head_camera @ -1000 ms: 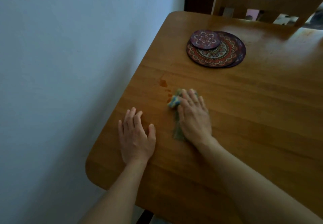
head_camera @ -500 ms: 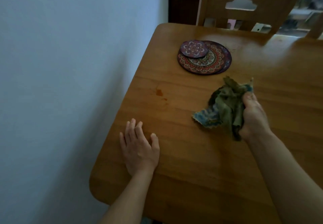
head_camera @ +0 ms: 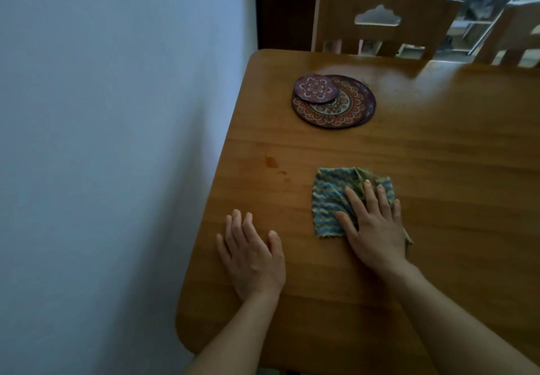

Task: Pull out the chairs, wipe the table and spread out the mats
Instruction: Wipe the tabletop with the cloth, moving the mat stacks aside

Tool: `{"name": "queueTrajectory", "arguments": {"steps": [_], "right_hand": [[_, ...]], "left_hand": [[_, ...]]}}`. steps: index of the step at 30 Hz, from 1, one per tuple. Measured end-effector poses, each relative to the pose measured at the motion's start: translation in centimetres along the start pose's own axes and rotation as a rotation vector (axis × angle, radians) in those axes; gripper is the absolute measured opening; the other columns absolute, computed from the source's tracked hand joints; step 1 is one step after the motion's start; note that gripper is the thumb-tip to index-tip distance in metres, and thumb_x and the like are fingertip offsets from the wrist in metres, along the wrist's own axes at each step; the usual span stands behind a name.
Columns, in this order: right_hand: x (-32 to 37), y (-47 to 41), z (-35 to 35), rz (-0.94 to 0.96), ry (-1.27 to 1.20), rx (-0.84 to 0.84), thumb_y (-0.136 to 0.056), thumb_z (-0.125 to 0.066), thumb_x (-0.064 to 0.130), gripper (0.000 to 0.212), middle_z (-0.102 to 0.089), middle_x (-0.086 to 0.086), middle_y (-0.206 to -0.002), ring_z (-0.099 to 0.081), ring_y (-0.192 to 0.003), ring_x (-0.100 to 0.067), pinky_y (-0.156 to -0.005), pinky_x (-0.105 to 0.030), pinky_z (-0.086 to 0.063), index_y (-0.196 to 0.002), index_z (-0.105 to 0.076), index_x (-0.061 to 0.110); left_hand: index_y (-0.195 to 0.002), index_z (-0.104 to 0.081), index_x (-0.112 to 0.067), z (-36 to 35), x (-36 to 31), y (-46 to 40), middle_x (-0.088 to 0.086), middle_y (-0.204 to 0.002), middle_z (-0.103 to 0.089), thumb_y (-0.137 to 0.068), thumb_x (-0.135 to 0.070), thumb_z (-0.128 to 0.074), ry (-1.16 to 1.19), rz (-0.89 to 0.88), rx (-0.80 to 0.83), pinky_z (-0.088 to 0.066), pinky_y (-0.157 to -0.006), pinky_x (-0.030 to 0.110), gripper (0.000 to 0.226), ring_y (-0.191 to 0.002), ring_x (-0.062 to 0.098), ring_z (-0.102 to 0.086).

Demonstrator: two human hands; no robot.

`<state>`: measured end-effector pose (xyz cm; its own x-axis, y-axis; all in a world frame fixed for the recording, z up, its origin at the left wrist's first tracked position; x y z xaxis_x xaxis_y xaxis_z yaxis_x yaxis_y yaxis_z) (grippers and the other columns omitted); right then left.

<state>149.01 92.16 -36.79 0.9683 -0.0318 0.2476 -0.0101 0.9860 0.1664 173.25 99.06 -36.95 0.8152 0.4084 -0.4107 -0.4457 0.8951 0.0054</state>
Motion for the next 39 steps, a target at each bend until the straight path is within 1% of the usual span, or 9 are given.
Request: {"name": "queueTrajectory", "arguments": {"steps": [6,11,17,23,27,30,32,35,39], "right_hand": [[-6.5,3.3,0.8,-0.324,0.020,-0.049,-0.086,-0.033,0.073,0.089,-0.003,-0.010,-0.164,0.003,-0.151,-0.025,-0.121,-0.045,0.001,-0.155,-0.012,0.020],[-3.5,-2.6,1.7,-0.455,-0.270,-0.106,-0.085,-0.036,0.060,0.083,-0.003,-0.008,-0.164,0.005,-0.151,-0.023,-0.120,-0.042,0.007,-0.153,-0.023,0.015],[10.6,-12.7,-0.9,-0.006,-0.086,-0.080,-0.094,-0.026,0.066,0.074,-0.008,0.003,-0.164,0.001,-0.151,-0.016,-0.120,-0.038,0.006,-0.156,-0.010,0.028],[21.3,-13.8,-3.2,0.523,-0.044,0.078,-0.101,-0.029,0.043,0.051,-0.013,0.012,-0.163,0.000,-0.150,-0.008,-0.122,-0.039,0.004,-0.152,-0.024,0.039],[19.3,-2.1,-4.1,0.886,-0.011,0.212,-0.102,-0.029,0.041,0.048,-0.014,0.018,-0.161,0.003,-0.149,-0.003,-0.122,-0.039,0.003,-0.150,-0.027,0.042],[12.4,3.6,-3.6,1.007,0.061,0.330,-0.103,-0.028,0.045,0.049,-0.004,0.023,-0.161,0.007,-0.149,-0.003,-0.120,-0.035,0.009,-0.152,-0.018,0.046],[8.1,2.4,-2.3,0.951,0.084,0.299,-0.102,-0.029,0.050,0.050,-0.007,0.022,-0.161,0.002,-0.150,-0.006,-0.120,-0.038,0.002,-0.151,-0.019,0.047],[4.3,-4.6,-0.2,0.597,0.100,0.111,-0.097,-0.023,0.060,0.054,-0.018,0.011,-0.162,-0.003,-0.150,-0.008,-0.121,-0.045,-0.011,-0.149,-0.020,0.047],[7.8,-10.3,-0.4,0.288,0.142,0.017,-0.097,-0.021,0.060,0.058,-0.007,0.010,-0.163,0.004,-0.150,-0.009,-0.122,-0.038,0.004,-0.153,-0.017,0.042]], "left_hand": [[-0.147,-0.038,-0.022,1.4,3.3,-3.6,-0.004,-0.160,-0.026,-0.094,-0.043,-0.029,-0.027,-0.168,0.068,-0.014,-0.122,0.038,0.058,-0.147,0.014,-0.020],[-0.149,-0.035,-0.019,0.8,2.9,-3.5,0.000,-0.160,-0.027,-0.094,-0.041,-0.024,-0.106,-0.178,0.031,-0.008,-0.122,0.041,0.060,-0.150,0.015,-0.015],[-0.148,-0.037,-0.019,0.7,3.3,-3.7,-0.001,-0.159,-0.030,-0.096,-0.041,-0.027,-0.118,-0.172,0.033,-0.010,-0.121,0.041,0.057,-0.150,0.014,-0.016],[-0.148,-0.035,-0.021,1.2,3.1,-3.9,-0.004,-0.159,-0.029,-0.098,-0.045,-0.024,-0.024,-0.169,0.031,-0.008,-0.122,0.038,0.057,-0.149,0.010,-0.015],[-0.149,-0.031,-0.014,2.1,3.6,-3.8,0.006,-0.157,-0.031,-0.097,-0.049,-0.024,0.130,-0.122,-0.017,-0.028,-0.117,0.041,0.064,-0.144,0.019,-0.028],[-0.149,-0.032,-0.013,1.8,3.5,-3.8,0.006,-0.157,-0.031,-0.097,-0.051,-0.024,0.115,-0.141,-0.017,-0.027,-0.118,0.040,0.065,-0.145,0.019,-0.028],[-0.149,-0.032,-0.016,1.6,3.4,-3.8,0.003,-0.157,-0.031,-0.096,-0.053,-0.023,0.104,-0.152,-0.004,-0.021,-0.120,0.039,0.065,-0.147,0.016,-0.023],[-0.149,-0.031,-0.019,1.5,3.2,-3.9,0.000,-0.158,-0.030,-0.096,-0.056,-0.020,0.090,-0.149,0.007,-0.018,-0.121,0.042,0.067,-0.148,0.013,-0.018],[-0.149,-0.033,-0.020,1.5,3.2,-3.9,0.000,-0.157,-0.031,-0.095,-0.058,-0.021,0.093,-0.149,0.007,-0.020,-0.121,0.042,0.067,-0.148,0.013,-0.019]]}}
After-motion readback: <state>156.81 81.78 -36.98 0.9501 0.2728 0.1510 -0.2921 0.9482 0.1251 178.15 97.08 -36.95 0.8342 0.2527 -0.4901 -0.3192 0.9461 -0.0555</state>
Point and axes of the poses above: each hand's wrist, its own y-axis away from the middle knuckle, its own z-axis out of the back of the hand, x = y × z, the point moved 9 cm from there along -y, towards the middle knuckle
